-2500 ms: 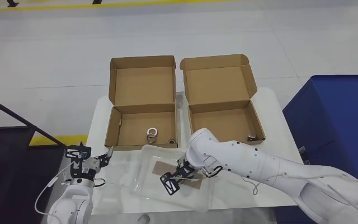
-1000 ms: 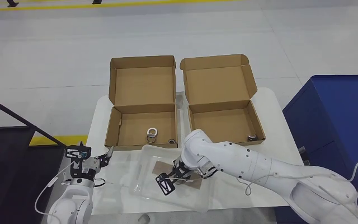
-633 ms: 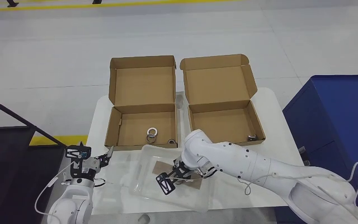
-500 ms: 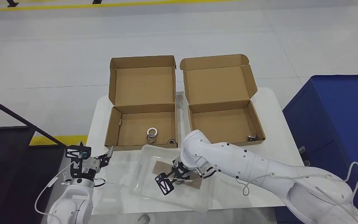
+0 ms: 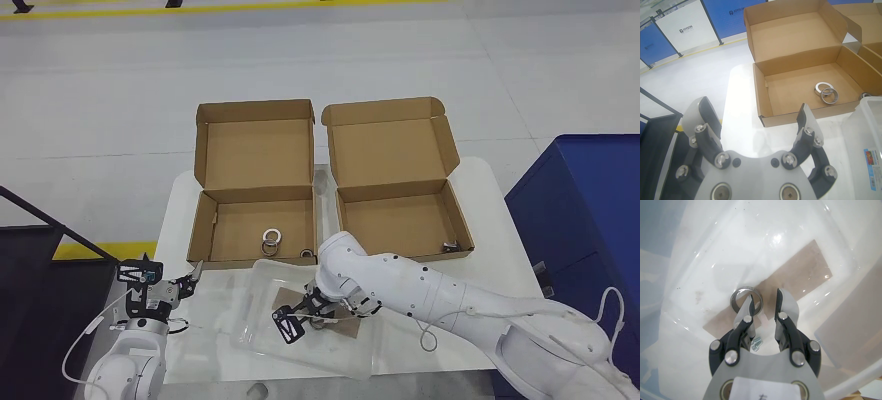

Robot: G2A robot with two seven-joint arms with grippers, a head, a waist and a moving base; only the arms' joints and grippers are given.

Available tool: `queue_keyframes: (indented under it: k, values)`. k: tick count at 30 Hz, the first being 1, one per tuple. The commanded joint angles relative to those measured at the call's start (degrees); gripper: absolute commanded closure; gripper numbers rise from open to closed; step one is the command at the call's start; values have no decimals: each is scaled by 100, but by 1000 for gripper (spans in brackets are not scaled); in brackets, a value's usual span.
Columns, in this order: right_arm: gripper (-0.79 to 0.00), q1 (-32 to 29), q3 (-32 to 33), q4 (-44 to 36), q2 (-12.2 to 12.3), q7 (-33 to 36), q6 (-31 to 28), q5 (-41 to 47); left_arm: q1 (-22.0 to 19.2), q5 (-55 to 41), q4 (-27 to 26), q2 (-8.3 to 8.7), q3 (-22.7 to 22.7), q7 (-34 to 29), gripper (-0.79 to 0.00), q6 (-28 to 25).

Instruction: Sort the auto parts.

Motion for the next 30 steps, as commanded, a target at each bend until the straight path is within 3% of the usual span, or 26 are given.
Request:
queue_keyframes:
  k: [1,17,25,30]
  values:
    - [0,0,-1,-4,3,1,0,0,0,0,0,0,0,0,-785,0]
    - [0,-7,-1,-135,-68,0,0,-45,0,0,0,0,0,0,-785,0]
    - [0,-13,-1,-276,-5,0,0,-17,0,0,0,0,0,0,-785,0]
    - [0,395,-1,-528,187,-1,0,526,0,0,0,0,0,0,-785,0]
